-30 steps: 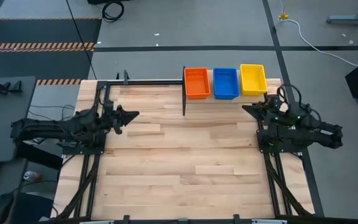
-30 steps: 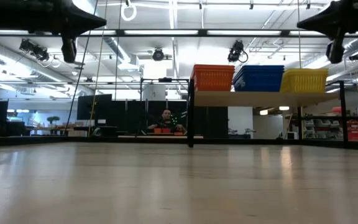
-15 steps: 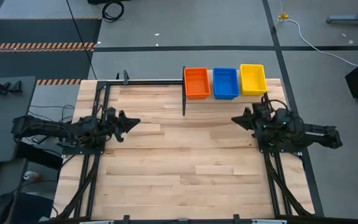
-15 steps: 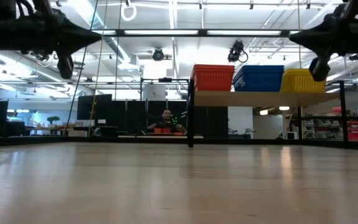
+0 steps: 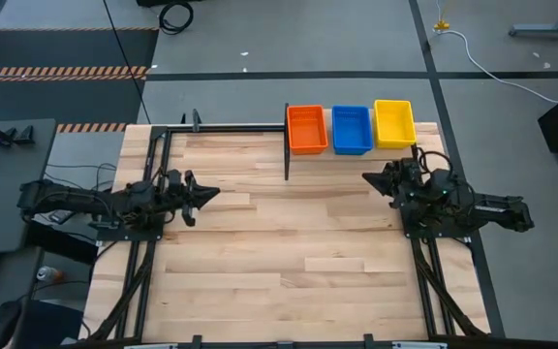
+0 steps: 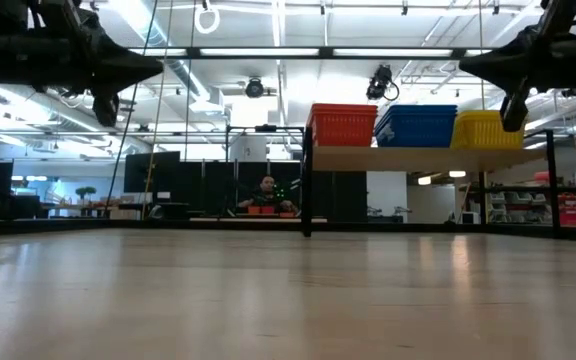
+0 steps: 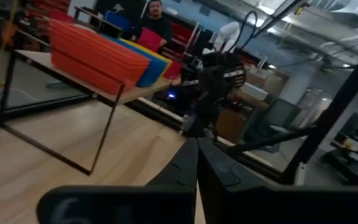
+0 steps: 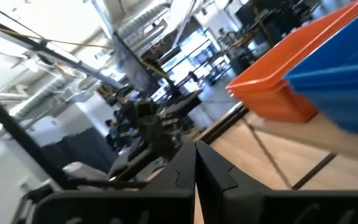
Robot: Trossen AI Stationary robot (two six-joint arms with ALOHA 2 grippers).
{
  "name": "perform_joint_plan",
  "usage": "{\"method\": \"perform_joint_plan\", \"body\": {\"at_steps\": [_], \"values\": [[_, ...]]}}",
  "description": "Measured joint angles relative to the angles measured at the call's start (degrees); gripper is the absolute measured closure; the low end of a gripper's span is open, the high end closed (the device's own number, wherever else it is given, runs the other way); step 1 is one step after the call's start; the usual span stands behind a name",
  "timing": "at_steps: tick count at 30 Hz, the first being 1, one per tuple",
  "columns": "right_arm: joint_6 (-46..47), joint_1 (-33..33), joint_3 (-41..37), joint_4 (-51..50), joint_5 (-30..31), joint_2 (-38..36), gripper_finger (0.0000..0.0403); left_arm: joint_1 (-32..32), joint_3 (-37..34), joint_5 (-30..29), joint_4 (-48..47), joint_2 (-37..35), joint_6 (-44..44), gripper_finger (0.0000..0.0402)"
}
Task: Stack baskets on shelf by color
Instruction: Return to Home Position
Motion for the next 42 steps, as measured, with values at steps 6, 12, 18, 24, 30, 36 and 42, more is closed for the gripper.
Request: {"method": "perform_joint_plan", "body": {"at_steps": [6, 12, 18, 24, 30, 36, 42], "values": [[-1.6, 0.0, 0.0, 0.8, -1.1, 0.0, 0.0394, -0.1, -3.5, 1.6, 4.9, -0.1, -3.7, 0.0395], [-5.7, 0.0, -1.6, 0.4, -7.0, 0.1, 0.0396, -0.1, -3.6, 5.4, 6.7, -0.1, -4.4, 0.0393], [-9.2, 0.0, -4.4, -3.4, -15.0, 0.2, 0.0390, -0.1, -3.6, 5.5, 7.1, 0.0, -5.2, 0.0394], [-13.3, 0.1, -4.3, -2.6, -18.6, 2.0, 0.0393, -0.1, -3.6, 5.5, 4.8, 0.0, -2.1, 0.0384], [-12.8, 0.1, -4.3, -2.7, -18.8, 2.6, 0.0387, -0.1, -3.6, 5.5, 0.5, 0.0, 12.4, 0.0380], [-12.7, 0.1, -4.3, -2.6, -18.8, 2.6, 0.0384, -0.1, -3.6, 5.5, -0.2, 0.0, 18.9, 0.0387], [-12.6, 0.1, -4.3, -2.6, -18.7, 2.6, 0.0385, -0.1, -3.6, 5.5, -0.2, 0.0, 18.6, 0.0382]]}}
